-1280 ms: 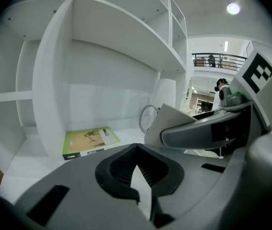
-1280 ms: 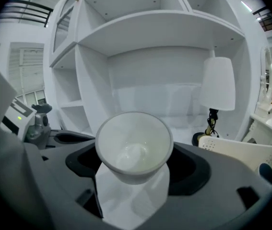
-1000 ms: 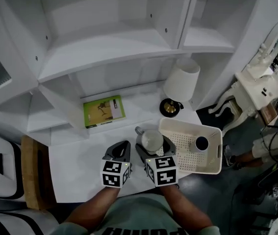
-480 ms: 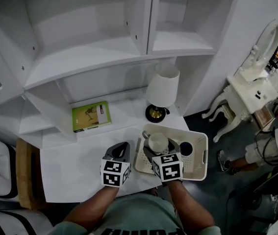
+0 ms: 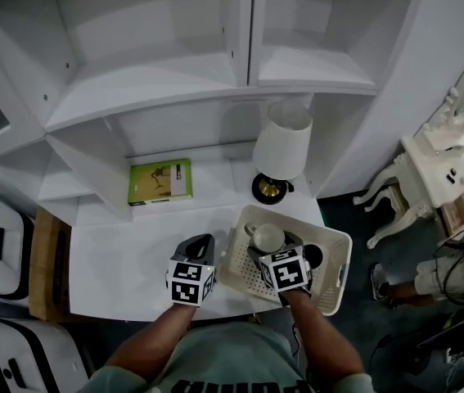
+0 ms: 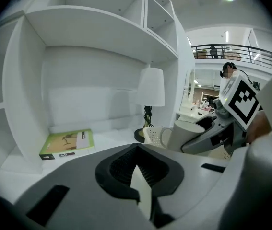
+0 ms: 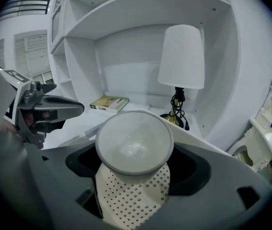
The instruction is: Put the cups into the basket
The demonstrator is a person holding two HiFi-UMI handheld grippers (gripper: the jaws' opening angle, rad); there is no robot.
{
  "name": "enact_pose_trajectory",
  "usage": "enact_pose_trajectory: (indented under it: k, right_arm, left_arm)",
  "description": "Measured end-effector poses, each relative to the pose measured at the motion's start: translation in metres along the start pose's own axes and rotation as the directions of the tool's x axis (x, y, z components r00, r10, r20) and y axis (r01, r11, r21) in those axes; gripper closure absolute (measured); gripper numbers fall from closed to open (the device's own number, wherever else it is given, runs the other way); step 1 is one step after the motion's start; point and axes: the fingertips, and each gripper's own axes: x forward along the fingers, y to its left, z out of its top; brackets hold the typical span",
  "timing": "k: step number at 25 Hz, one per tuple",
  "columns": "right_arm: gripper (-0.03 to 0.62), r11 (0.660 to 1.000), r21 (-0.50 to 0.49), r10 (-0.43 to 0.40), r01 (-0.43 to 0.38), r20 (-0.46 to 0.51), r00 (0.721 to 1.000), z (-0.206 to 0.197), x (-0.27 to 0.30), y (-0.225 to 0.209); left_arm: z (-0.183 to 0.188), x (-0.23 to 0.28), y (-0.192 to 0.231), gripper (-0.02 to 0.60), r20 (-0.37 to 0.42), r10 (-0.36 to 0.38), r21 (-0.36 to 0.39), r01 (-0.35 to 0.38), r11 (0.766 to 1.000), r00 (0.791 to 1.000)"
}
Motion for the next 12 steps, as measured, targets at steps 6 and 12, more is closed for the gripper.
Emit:
enact_pose_trajectory:
  k: [6, 12]
  right_arm:
    - [0.203, 0.996, -0.032, 0.074, -0.078, -0.112, 0.991, -0.016, 0.026, -0.002]
    - [0.203, 0.995, -0.068, 0.054, -0.069, -0.196, 0.979, -0.023, 0.039, -0.002]
  left_arm:
    - [-0.007, 0.005, 0.002, 0.574, -0.027, 0.031, -0.031, -0.032, 0.999, 0.999]
    - [-0.016, 0.006, 0.003, 0.574, -0.054, 0.046, -0.048, -0.048, 0.998, 0.997]
